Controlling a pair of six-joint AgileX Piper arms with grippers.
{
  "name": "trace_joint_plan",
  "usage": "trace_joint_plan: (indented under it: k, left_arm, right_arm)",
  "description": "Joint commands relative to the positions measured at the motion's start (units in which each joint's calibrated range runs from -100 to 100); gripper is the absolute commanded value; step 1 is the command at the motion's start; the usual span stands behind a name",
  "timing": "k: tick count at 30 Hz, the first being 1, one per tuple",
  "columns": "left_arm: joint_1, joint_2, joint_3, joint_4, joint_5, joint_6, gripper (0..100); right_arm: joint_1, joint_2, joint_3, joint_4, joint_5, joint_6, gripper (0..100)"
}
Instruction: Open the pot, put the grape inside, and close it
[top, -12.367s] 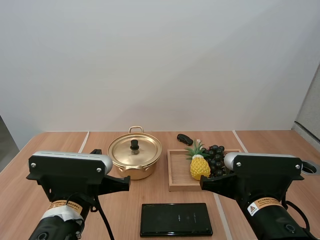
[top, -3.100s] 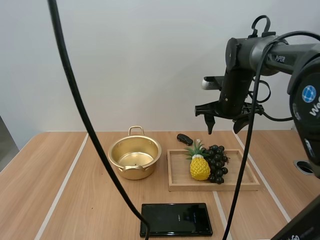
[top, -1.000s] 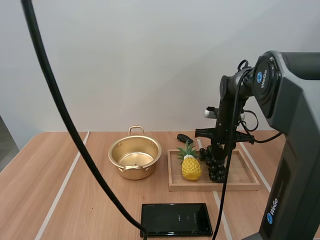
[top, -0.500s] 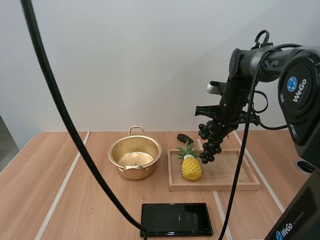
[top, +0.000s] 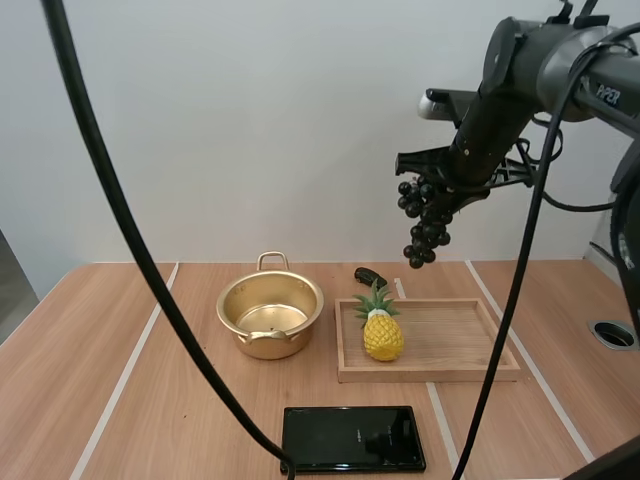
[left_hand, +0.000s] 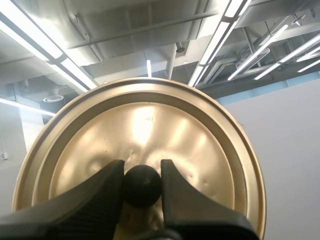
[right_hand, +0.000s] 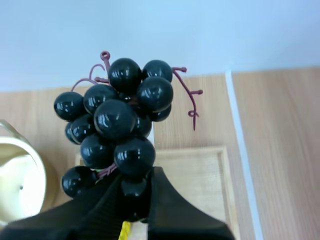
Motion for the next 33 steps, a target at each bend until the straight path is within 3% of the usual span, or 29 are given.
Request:
trace_joint_plan:
  k: [1, 8, 13, 24, 27, 33]
  left_arm:
    - [-0.02, 0.1, -0.2, 0.2, -0.7, -0.3, 0]
    - [-0.02, 0.1, -0.2, 0.2, -0.7, -0.3, 0]
    - [-0.02, 0.1, -0.2, 0.2, -0.7, -0.3, 0]
    - [-0.02, 0.1, -0.2, 0.2, 1.7, -0.3, 0]
    - [-0.02, 0.1, -0.2, 0.2, 2.1, -0.3, 0]
    - [-0.02, 0.1, -0.2, 0.2, 2.1, -0.3, 0]
  right_arm:
    - [-0.2, -1.8, -3.9, 0.0, 0.8, -2.2, 0]
    - [-0.2, -1.8, -13.1, 0.3, 5.4, -5.2, 0]
    - [-0.2, -1.8, -17.3, 5.2, 6.9, -10.9, 0]
    - [0.2, -0.8, -18.5, 30.3, 7.7, -29.3, 0]
    - [2.3, -0.5, -18.1, 30.3, 7.7, -31.3, 0]
    - [10.2, 2.1, -17.9, 22.0, 7.7, -31.2, 0]
